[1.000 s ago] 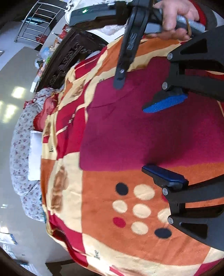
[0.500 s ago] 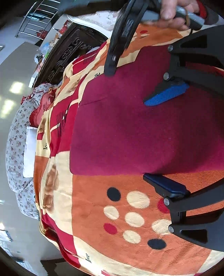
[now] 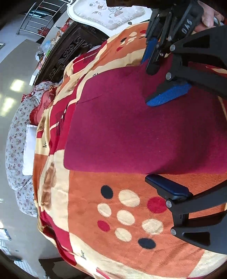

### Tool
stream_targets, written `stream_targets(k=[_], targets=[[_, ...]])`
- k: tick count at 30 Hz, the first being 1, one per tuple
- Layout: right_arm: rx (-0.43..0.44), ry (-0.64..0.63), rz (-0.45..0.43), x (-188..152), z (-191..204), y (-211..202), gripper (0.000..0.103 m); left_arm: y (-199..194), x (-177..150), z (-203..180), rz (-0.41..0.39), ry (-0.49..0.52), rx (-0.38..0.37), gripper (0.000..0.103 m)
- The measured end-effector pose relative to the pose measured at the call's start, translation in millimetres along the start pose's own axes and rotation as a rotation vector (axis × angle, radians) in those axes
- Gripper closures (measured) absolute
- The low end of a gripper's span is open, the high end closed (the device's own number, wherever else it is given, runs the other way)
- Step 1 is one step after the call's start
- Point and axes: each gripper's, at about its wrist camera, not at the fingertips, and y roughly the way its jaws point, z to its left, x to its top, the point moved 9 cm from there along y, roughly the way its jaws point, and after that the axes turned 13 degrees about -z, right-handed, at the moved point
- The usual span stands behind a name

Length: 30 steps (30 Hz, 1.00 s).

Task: Fold small clothes

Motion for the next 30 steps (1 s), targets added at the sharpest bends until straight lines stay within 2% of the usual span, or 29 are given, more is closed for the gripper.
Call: stream_targets(k=[6, 9, 11, 14, 16, 18, 23, 26, 30], targets=[[-0.01, -0.079, -0.075, 9, 26, -33, 0.071, -21, 14, 14, -0.097, 0.033, 0.086, 0.023], [-0.004, -0.112, -0.103, 7, 38, -40, 0.068, -24, 17, 22, -0.121, 0.039, 0.124, 0.023], [-0.024, -0.129, -0.085, -1, 36, -30, 0.068, -27, 17, 26, -0.135, 0.05, 0.152, 0.023], [-0.042, -0.08, 0.005, -22, 21, -6, 0.068, -30, 17, 31, -0.149, 0.054, 0.174, 0.023], [-0.025, -0.036, -0.001, -23, 17, -5, 0.068, -34, 18, 32, -0.165, 0.066, 0.19, 0.023], [-0.021, -0.042, -0.023, -17, 21, -15, 0.066, -37, 20, 34, -0.182, 0.076, 0.204, 0.021], [-0.014, -0.055, -0.087, -1, 34, -37, 0.043, -42, 25, 35, -0.203, 0.058, 0.2, 0.019], [-0.022, -0.077, -0.125, 8, 43, -45, 0.036, -42, 26, 34, -0.205, 0.066, 0.204, 0.018], [-0.052, -0.078, -0.145, 15, 45, -47, 0.033, -43, 25, 34, -0.202, 0.067, 0.206, 0.018]])
